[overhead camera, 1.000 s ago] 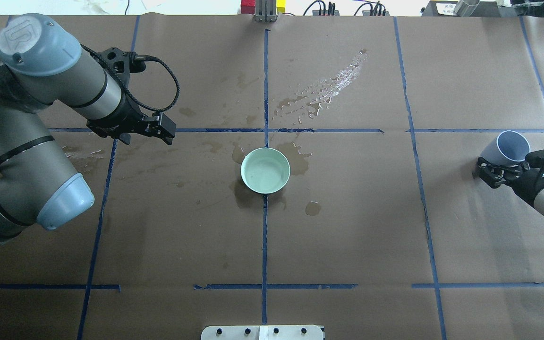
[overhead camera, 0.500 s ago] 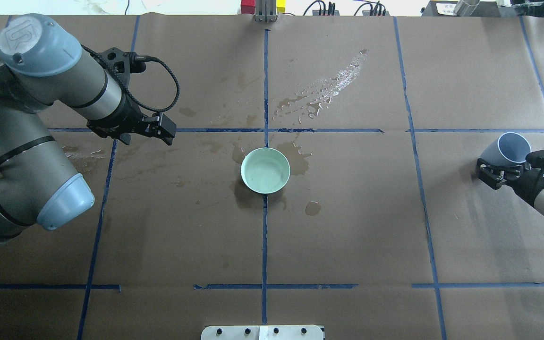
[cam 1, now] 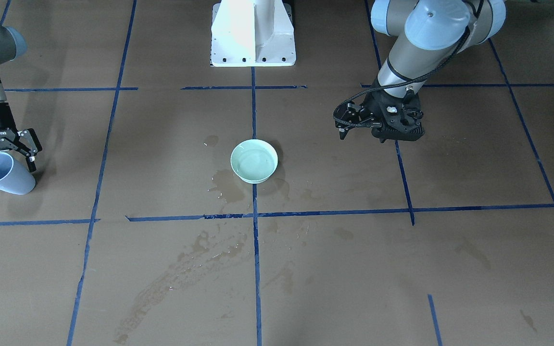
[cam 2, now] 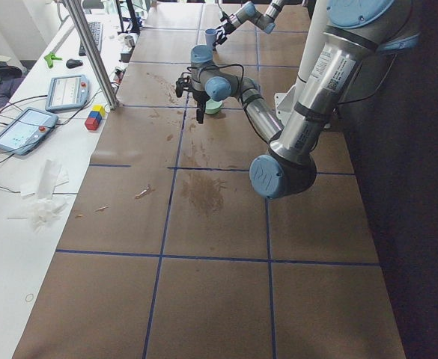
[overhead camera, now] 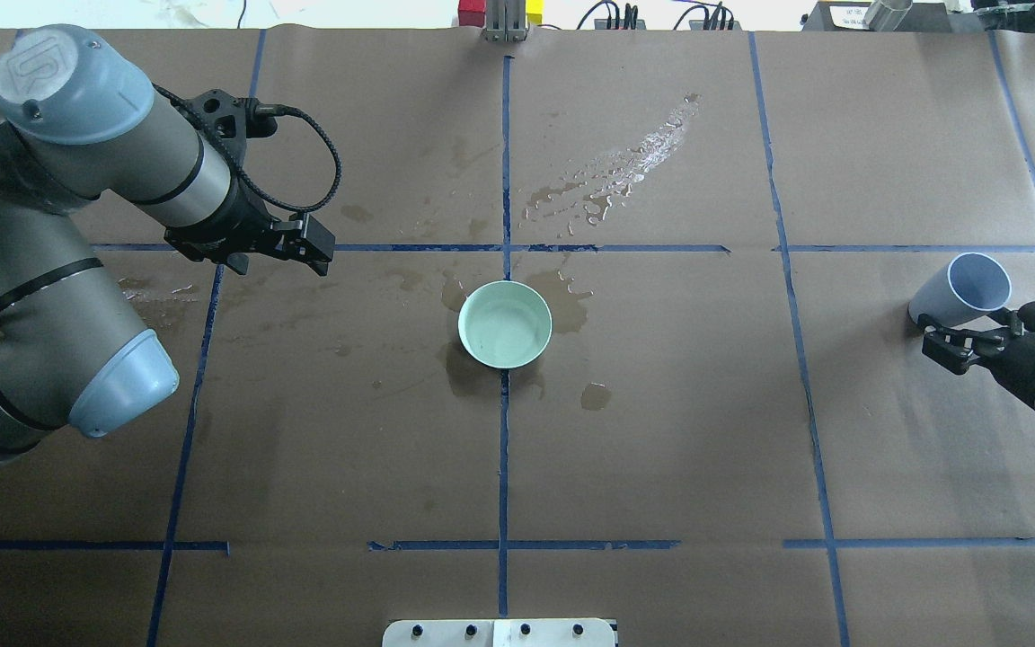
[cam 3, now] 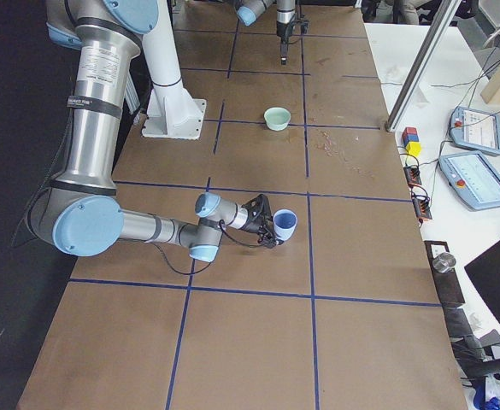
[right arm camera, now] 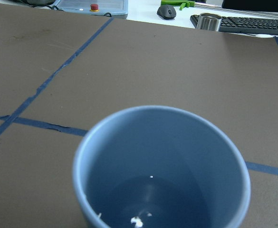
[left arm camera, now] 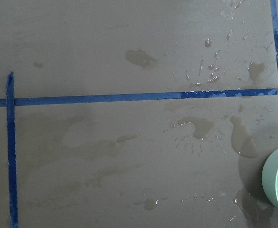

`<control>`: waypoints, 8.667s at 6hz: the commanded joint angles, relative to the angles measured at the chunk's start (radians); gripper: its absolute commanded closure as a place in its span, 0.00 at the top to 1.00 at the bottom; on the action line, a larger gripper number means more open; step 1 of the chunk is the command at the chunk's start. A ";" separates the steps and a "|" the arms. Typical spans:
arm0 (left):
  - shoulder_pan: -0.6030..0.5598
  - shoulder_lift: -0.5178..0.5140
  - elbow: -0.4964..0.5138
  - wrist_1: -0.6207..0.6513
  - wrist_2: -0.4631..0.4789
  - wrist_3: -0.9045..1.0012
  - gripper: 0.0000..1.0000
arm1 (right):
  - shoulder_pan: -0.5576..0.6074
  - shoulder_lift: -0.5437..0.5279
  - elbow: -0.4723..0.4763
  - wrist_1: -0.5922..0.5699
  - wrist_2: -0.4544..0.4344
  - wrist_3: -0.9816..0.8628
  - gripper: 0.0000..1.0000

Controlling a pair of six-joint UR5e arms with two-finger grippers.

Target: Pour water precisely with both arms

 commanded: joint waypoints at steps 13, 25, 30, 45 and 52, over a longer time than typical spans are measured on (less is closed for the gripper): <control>0.042 -0.026 0.000 0.000 0.009 -0.081 1.00 | 0.909 0.001 0.101 -0.491 1.235 -0.503 1.00; 0.289 -0.296 0.407 -0.218 0.275 -0.528 0.56 | 1.036 0.009 0.339 -1.364 1.184 -0.979 1.00; 0.223 -0.285 0.352 -0.215 0.205 -0.516 0.00 | 1.035 0.010 0.336 -1.359 1.187 -0.975 1.00; -0.407 0.434 0.474 -0.730 -0.347 0.405 0.00 | 1.035 0.009 0.336 -1.361 1.199 -0.981 1.00; -0.330 0.434 0.493 -0.739 -0.350 0.406 0.94 | 1.035 0.007 0.336 -1.361 1.199 -0.984 1.00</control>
